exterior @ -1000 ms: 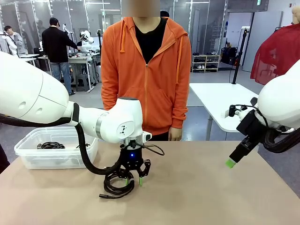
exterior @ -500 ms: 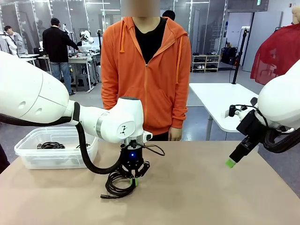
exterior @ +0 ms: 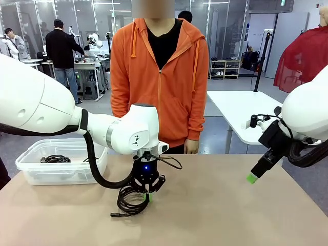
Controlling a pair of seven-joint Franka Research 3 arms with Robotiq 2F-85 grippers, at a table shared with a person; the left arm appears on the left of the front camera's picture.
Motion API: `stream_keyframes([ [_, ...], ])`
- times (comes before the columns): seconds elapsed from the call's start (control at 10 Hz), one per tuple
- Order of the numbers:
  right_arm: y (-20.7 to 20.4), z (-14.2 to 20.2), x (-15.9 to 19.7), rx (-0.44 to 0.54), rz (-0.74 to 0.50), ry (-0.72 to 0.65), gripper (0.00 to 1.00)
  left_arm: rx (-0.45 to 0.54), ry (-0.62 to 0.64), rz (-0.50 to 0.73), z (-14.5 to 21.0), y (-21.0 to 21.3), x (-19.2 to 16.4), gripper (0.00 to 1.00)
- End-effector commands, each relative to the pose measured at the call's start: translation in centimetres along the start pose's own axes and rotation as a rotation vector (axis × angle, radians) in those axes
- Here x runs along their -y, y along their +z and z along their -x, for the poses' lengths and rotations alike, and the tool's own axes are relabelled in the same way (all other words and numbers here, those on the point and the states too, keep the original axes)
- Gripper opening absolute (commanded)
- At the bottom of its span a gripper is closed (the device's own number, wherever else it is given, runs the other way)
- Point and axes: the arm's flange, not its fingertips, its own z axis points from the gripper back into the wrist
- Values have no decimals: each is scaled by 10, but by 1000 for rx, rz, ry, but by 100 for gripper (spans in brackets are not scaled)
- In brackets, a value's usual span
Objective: Organize and store the cables.
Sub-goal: Place the USB Extension Cable into the Organizing box.
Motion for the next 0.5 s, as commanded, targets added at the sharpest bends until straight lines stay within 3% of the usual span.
stream_keyframes([
  [0.0, 2, 1, 1, -7, 13, -10, 100, 62, -66, -63, 17, 29, -4, 0],
  [0.4, 2, 1, 1, -7, 13, -10, 100, 155, -135, -167, 55, 91, -7, 0],
])
